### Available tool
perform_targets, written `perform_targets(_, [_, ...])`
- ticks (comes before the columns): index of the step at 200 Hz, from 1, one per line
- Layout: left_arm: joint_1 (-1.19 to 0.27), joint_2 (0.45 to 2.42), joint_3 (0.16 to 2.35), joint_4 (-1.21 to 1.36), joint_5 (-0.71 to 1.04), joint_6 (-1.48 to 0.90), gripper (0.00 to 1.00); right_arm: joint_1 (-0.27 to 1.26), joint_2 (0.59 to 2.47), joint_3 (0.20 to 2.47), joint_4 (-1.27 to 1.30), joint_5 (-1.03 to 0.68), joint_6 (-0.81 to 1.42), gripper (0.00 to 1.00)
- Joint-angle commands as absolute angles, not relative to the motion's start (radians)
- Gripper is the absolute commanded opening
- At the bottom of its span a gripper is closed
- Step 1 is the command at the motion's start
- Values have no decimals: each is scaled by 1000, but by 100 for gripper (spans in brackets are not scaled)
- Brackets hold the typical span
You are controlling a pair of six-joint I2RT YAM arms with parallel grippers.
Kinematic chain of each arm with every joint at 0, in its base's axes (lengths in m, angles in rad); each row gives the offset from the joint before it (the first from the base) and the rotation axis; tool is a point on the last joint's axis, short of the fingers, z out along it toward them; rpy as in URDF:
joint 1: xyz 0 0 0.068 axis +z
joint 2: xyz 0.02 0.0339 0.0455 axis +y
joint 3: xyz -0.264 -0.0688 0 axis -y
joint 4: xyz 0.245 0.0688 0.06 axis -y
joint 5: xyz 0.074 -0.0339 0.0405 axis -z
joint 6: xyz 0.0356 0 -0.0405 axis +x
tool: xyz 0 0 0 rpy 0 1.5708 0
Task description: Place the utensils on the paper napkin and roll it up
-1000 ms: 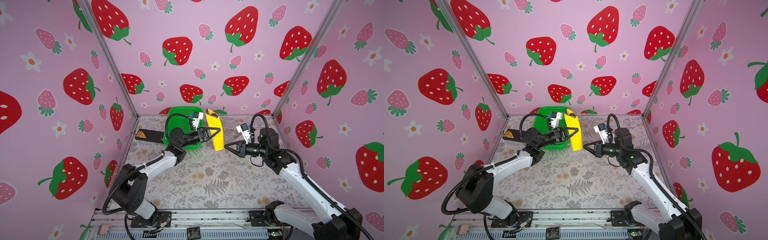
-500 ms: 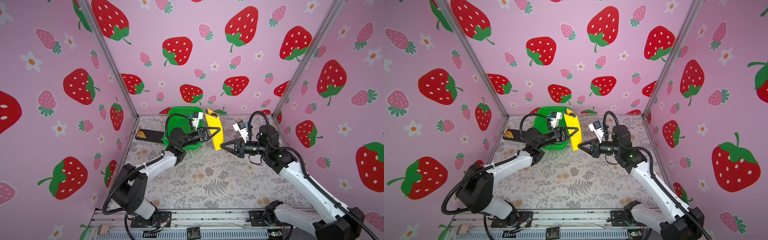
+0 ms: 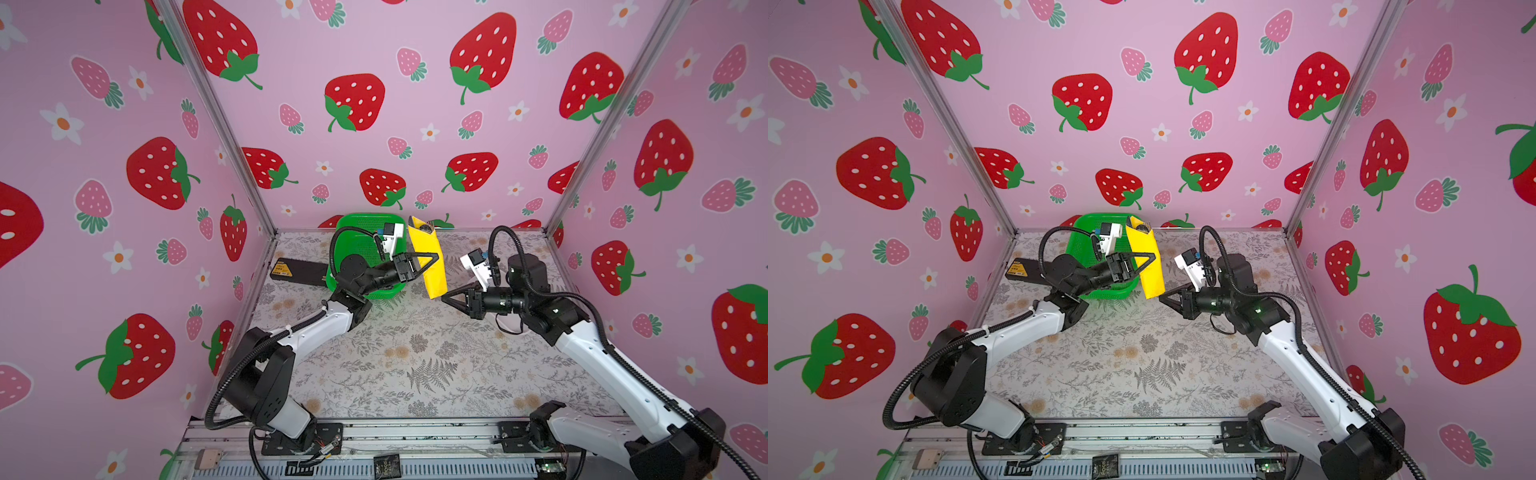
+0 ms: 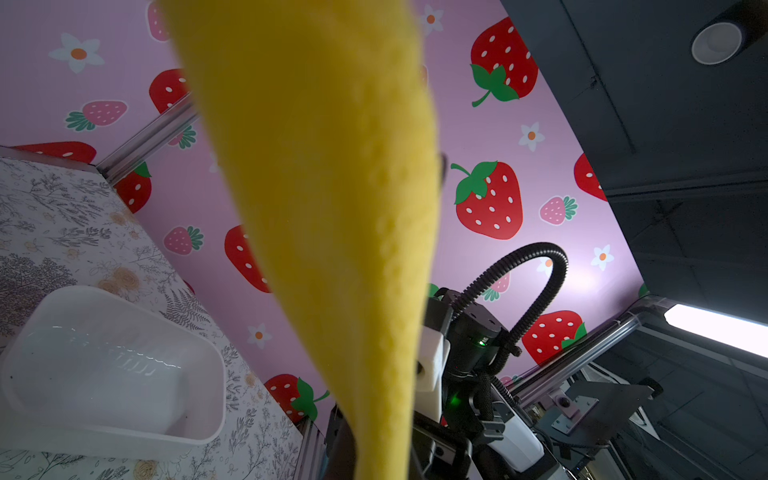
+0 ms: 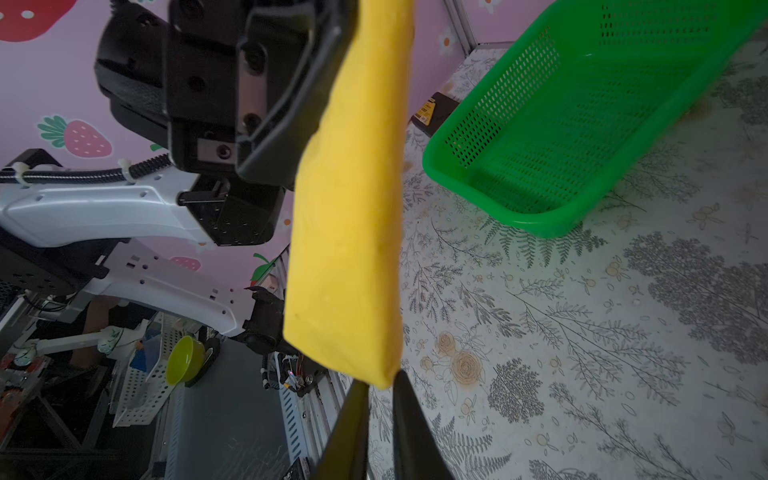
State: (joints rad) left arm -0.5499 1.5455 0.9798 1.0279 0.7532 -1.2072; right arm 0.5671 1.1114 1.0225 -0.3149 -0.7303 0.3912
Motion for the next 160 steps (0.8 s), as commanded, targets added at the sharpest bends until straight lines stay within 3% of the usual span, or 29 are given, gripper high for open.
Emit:
perform_targets(1, [-554, 1516, 1003, 1114, 774, -1227, 0, 560, 1087, 1065, -410, -618, 316, 19])
perform_targets(51, [-552, 1505, 990, 1111, 779, -1222, 0, 518, 1025, 1085, -352, -504, 351, 23])
perform_targets(67, [-552, 1505, 988, 1110, 782, -1221, 0, 502, 1018, 1082, -284, -517, 395, 30])
perform_targets(125, [-551, 1497, 992, 1109, 812, -1229, 0, 471, 1113, 999, 221, -980, 734, 59])
perform_targets(160, [-553, 1498, 997, 1111, 821, -1232, 0, 477, 1173, 997, 267, -1040, 761, 68])
